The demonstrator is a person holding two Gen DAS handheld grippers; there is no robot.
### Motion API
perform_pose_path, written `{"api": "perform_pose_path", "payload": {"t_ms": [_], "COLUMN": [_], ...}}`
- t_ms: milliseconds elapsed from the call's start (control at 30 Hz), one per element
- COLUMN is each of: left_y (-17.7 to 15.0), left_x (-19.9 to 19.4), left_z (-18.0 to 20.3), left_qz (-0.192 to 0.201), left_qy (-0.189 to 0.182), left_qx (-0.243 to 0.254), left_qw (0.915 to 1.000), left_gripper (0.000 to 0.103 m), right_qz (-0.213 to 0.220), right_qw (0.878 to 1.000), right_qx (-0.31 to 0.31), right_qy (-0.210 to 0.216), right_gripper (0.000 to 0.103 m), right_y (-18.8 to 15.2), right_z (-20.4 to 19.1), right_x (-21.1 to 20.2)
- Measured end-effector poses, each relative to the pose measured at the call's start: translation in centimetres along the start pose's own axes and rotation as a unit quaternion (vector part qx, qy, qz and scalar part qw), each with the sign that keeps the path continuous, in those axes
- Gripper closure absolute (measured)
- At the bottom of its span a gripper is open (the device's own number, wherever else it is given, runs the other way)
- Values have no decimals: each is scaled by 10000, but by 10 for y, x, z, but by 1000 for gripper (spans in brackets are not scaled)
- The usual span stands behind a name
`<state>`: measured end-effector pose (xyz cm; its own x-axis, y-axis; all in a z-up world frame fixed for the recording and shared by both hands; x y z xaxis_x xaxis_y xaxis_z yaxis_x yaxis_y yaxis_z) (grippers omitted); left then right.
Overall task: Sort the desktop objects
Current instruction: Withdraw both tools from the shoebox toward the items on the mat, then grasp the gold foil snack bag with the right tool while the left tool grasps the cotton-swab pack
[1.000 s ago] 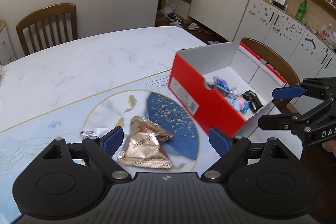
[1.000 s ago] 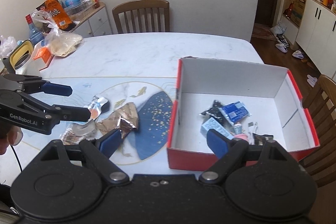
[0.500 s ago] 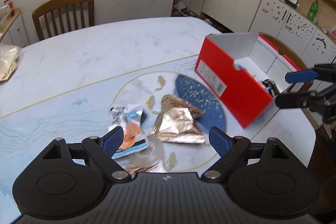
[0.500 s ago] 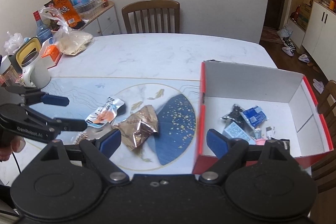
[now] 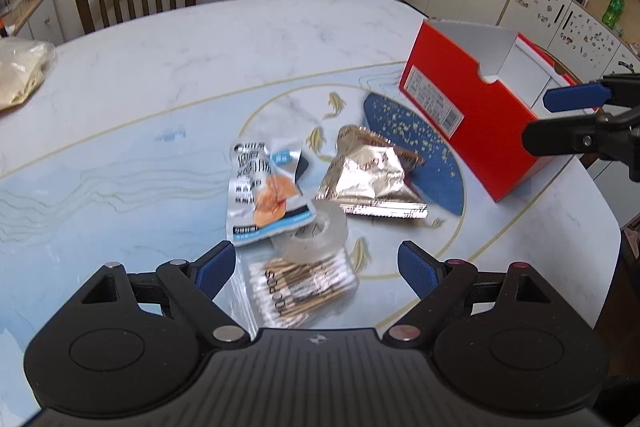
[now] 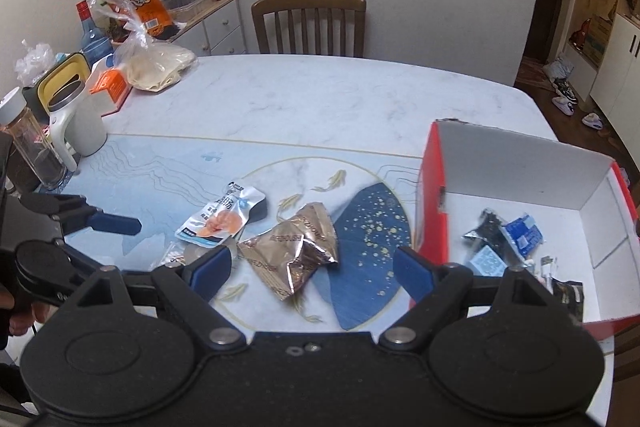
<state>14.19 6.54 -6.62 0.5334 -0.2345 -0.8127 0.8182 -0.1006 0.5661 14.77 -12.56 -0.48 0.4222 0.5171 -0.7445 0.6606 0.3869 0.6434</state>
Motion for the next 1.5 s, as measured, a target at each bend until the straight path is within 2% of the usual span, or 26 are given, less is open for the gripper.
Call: {"api": "perform_pose_path", "payload": {"t_ms": [700, 900, 1500], "left_y": [-7, -9, -10], "left_x": [35, 43, 51], "left_z": [-10, -8, -5], "left_qz": [-506, -581, -603], "left_qy": [-176, -131, -1], "left_qx": [-400, -358, -403], "left_qw": [9978, 9976, 9974], "left_gripper": [15, 15, 15], "right_qz": [-352, -441, -890], "right_qw": [9993, 9990, 9958], "right_qx": [-92, 14, 111], "right_qy": [10, 77, -158], "right_gripper": [17, 20, 24], "right_y": [4, 4, 3], "right_z": [-18, -16, -7], "right_x": [60, 80, 138]}}
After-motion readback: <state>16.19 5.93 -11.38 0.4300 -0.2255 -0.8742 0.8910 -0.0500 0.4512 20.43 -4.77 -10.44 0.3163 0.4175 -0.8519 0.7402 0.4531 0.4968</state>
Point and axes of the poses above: each gripper's, at about its wrist camera, not at the fingertips, and x roughly the way its jaws point, z to its right, y to its top, the point moved 2 cm from there along x, roughly the way its jaws point, and after that the axes turned 1 degree about -z, right-handed, at the moved point
